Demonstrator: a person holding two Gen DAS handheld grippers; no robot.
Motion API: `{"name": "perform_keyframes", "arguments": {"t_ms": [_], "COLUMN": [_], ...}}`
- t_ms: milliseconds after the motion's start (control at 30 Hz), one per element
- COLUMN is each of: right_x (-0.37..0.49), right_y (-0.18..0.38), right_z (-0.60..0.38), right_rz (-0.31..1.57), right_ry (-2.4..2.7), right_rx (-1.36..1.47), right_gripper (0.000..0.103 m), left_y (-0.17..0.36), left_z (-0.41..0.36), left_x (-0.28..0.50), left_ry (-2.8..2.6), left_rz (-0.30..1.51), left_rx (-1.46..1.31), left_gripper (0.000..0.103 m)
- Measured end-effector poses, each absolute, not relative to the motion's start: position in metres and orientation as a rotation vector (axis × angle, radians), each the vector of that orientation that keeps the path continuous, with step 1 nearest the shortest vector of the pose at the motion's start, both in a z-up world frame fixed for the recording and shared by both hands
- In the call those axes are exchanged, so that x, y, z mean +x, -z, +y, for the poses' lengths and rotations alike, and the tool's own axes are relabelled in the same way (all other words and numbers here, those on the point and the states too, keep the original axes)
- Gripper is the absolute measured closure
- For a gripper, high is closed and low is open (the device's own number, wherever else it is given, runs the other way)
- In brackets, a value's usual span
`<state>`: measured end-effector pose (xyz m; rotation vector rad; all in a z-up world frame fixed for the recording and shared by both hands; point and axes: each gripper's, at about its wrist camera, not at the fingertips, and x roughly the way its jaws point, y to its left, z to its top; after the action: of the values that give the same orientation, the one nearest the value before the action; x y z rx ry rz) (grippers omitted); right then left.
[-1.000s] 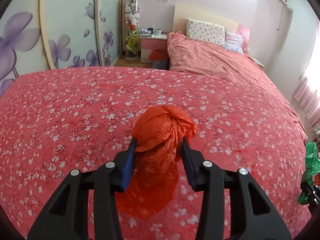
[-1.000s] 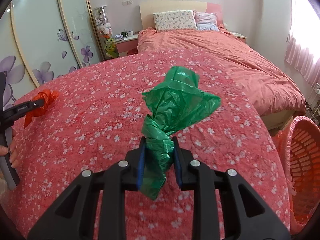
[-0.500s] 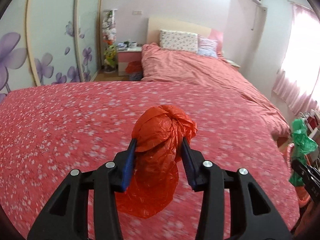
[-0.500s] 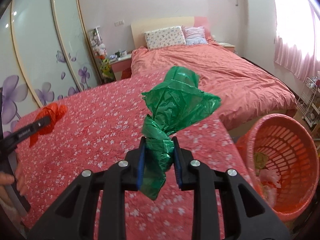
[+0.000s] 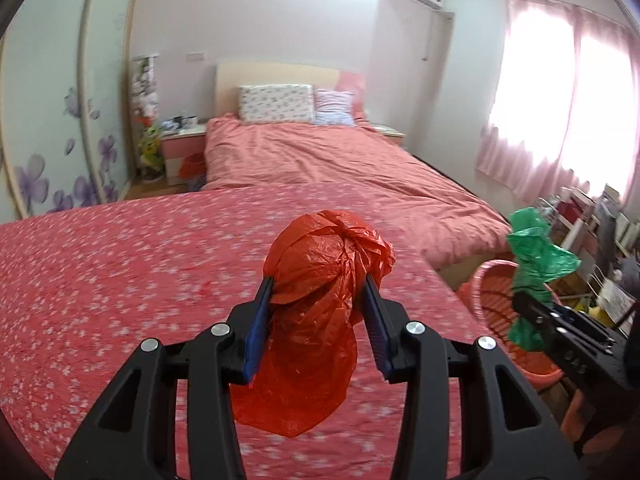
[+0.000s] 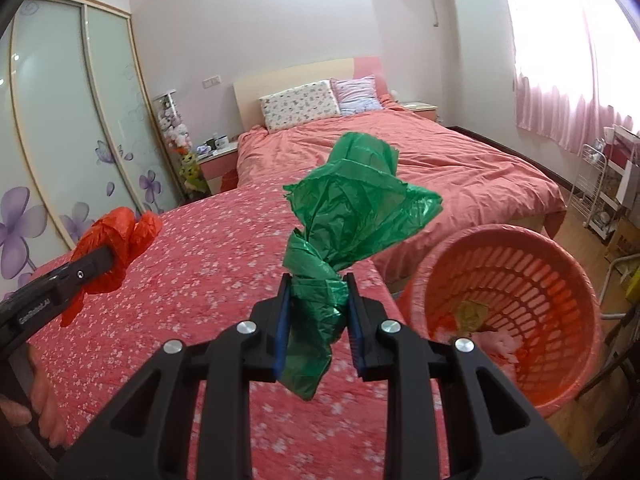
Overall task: Collect trash
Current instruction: 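Carry both bags over the orange basket and open both tools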
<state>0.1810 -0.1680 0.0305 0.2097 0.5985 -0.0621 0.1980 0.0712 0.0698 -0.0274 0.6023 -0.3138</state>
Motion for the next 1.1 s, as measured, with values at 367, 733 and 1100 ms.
{"name": "perform_keyframes", "arguments": {"t_ms": [367, 733, 1100], "right_x": [0.16, 0.146, 0.138], "right_y": [-0.022, -0.013, 0.002], "right_z": [-0.214, -0.256, -0.3], "right_rz": [0.592, 0.583, 0.585], "right_ry": [0.147, 0.231, 0.291], "right_rx": [0.236, 0.248, 0.282], "right_gripper": [0.078, 0.077, 0.077], "left_y": [-0.055, -0.043, -0.031], "left_z": [0.024, -0.039, -0.095], "left_x": [0.198, 0.191, 0.19], "left_ry": [0.405, 0.519, 0.621], "left_rz": [0.623, 0.652, 0.685], "left_rx": [-0.001, 0.011, 0.025], "left_gripper": [0.059, 0.059, 0.059]}}
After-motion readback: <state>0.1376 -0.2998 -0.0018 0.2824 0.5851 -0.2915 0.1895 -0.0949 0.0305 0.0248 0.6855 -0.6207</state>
